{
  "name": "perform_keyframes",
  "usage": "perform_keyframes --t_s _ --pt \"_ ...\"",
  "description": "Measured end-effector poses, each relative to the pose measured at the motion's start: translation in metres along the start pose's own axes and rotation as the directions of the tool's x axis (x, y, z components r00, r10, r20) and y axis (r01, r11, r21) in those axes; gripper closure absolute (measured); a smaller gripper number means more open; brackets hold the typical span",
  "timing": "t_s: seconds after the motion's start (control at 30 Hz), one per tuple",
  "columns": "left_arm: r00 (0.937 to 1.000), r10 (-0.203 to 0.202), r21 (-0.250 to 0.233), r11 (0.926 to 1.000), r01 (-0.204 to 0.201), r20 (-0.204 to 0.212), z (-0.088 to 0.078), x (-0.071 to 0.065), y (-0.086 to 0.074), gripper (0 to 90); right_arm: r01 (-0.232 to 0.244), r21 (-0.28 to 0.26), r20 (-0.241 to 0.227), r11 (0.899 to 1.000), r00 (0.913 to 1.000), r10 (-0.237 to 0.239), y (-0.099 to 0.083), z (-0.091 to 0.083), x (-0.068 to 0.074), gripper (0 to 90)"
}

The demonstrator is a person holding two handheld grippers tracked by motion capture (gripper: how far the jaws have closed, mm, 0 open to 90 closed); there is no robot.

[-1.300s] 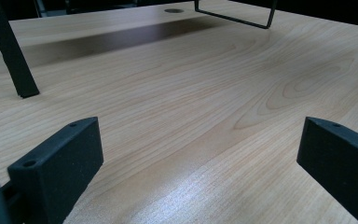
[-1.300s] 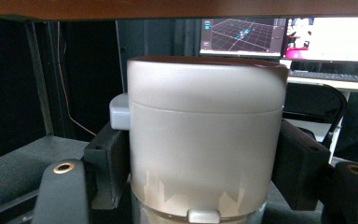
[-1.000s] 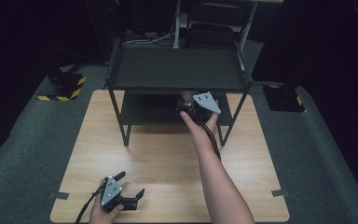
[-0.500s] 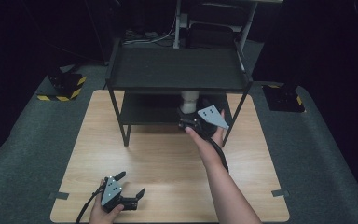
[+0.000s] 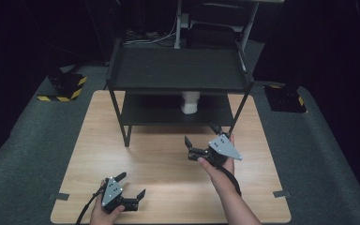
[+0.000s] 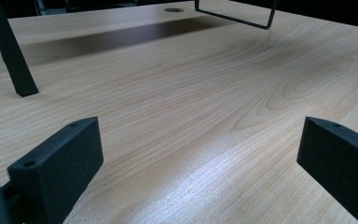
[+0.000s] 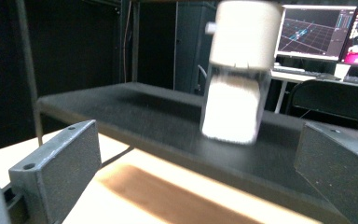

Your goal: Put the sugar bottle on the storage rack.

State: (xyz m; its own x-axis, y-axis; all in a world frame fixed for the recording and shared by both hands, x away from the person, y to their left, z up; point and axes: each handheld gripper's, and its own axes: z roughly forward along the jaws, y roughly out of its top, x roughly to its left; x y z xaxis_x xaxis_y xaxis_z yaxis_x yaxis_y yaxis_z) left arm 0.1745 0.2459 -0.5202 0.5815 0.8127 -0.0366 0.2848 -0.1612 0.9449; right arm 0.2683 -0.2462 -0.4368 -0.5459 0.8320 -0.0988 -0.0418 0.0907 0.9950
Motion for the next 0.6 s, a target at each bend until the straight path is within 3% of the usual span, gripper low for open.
perform_keyframes --t_s 0.6 --pt "0.9999 0.015 -0.002 0.9999 -0.015 -0.003 -0.001 -0.001 0.0 0.4 -0.012 0.068 -0.002 0.998 0.9999 0.012 -0.055 -0.06 -0.012 0.3"
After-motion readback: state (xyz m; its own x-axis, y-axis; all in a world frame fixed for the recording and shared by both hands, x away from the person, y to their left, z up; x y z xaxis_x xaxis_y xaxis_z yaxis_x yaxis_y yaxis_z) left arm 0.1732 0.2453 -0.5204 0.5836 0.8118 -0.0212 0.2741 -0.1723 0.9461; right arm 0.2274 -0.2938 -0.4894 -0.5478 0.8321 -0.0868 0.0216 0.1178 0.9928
